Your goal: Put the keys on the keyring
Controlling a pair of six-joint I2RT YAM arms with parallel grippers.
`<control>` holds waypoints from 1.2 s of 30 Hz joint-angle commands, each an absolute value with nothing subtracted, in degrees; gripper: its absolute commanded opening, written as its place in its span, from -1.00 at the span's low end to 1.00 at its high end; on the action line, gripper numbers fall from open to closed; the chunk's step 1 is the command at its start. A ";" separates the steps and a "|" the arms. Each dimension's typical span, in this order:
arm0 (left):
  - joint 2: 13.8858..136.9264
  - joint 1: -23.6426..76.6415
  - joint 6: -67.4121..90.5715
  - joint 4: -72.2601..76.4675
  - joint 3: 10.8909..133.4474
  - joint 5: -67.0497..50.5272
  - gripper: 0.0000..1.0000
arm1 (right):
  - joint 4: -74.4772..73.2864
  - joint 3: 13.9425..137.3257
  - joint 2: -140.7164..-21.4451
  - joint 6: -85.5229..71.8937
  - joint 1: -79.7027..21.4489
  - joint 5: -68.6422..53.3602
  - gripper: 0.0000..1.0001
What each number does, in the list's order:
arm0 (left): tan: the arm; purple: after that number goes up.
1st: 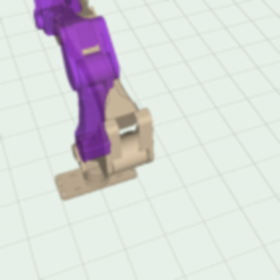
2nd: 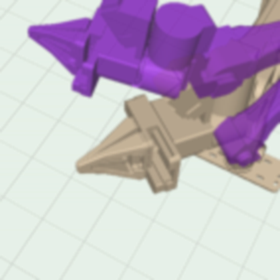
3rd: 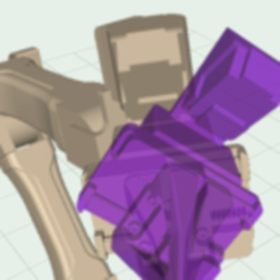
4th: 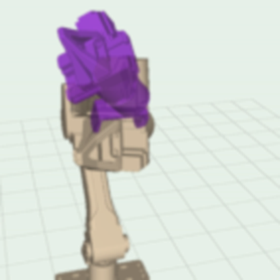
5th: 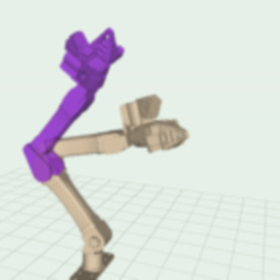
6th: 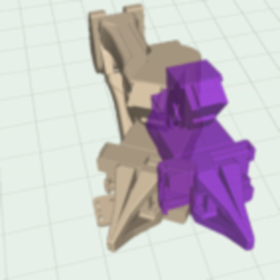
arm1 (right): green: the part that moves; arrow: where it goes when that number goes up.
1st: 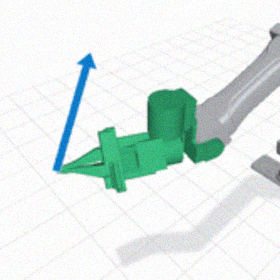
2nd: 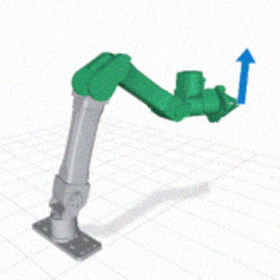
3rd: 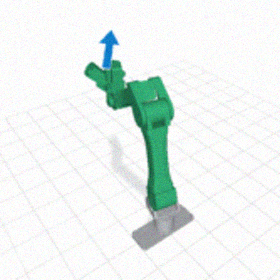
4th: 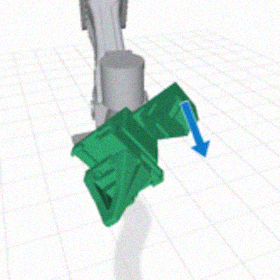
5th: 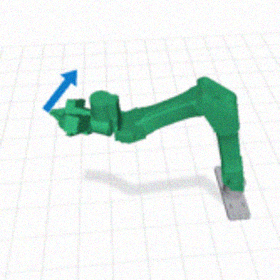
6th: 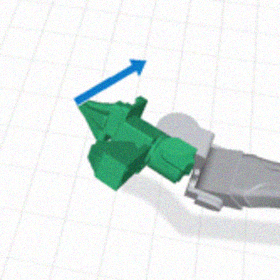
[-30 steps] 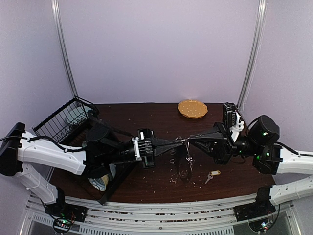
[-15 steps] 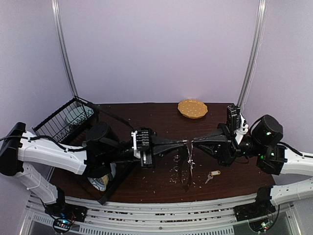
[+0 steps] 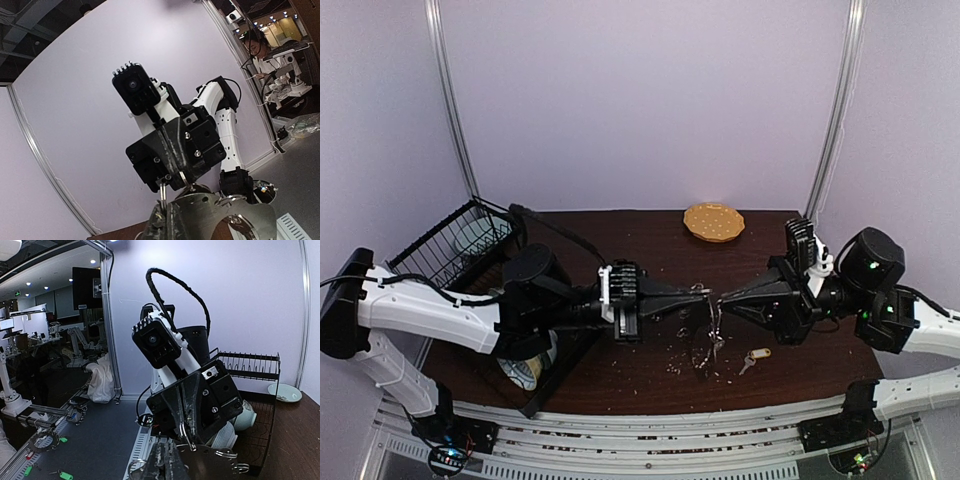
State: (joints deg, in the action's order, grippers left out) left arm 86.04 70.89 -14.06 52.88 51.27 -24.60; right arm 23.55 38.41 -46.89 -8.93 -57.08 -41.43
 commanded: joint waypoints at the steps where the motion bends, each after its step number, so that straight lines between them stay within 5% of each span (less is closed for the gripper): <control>1: 87.07 71.10 -15.48 55.08 53.92 -27.24 -1.00 | 30.87 37.74 -47.64 -12.65 -56.86 -41.46 -1.00; 36: 87.37 71.08 -15.64 54.63 54.04 -28.32 -1.00 | 33.59 34.36 -45.76 -11.78 -56.86 -34.55 -1.00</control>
State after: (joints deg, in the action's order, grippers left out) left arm 87.24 70.87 -15.11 52.29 52.10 -27.03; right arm 31.46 34.85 -46.30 -10.98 -57.08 -36.58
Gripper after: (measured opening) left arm 0.005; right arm 0.016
